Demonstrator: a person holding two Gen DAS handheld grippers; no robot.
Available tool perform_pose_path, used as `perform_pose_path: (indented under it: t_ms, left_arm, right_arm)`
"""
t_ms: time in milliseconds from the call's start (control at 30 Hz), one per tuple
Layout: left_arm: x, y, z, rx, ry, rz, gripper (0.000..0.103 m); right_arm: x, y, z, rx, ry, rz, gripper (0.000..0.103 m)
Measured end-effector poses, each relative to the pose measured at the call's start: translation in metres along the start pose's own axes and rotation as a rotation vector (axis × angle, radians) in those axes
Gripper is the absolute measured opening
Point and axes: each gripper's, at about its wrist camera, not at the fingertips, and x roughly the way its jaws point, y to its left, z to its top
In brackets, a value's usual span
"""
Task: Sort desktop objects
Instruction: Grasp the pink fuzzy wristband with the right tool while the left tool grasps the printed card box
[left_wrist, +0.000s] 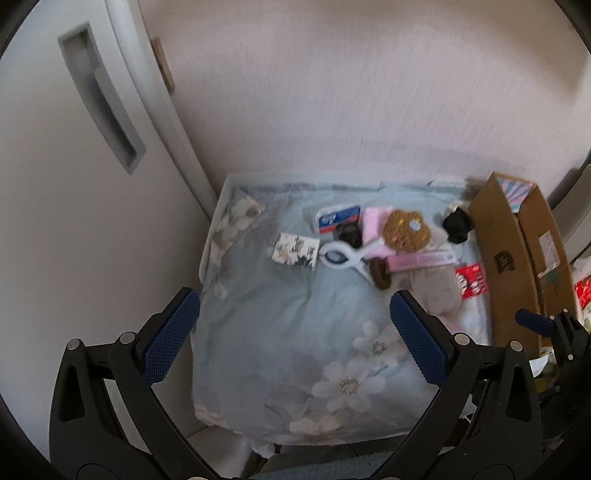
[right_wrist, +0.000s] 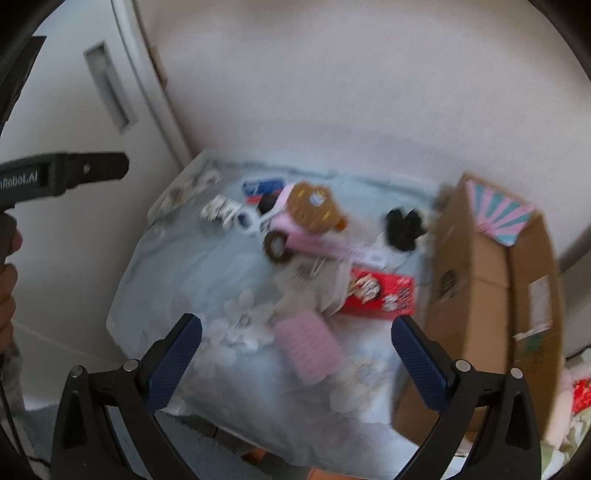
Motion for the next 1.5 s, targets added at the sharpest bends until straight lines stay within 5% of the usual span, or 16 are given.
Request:
perform_pose_path:
  t_ms: [767,1167,1500]
  left_arm:
    - [0.095,-0.018,-0.056,-0.009,0.107,-0.051,0.102]
    - [0.154,0.007,-0.003,0.016,-0.003,0.031,0.102]
    - [0.205,0.000,0.006,0.134,0.041,0.013,0.102]
  right_arm:
    - [0.092,-0.018,-0.024,-0.103,0.139,-0.011,0.102]
    - [0.105,-0.027,-0.024,-0.119,0.142,-0.010,0.095]
    - [0.107,-0.031,-0.027,-0.123,0.156,-0.012,0.083]
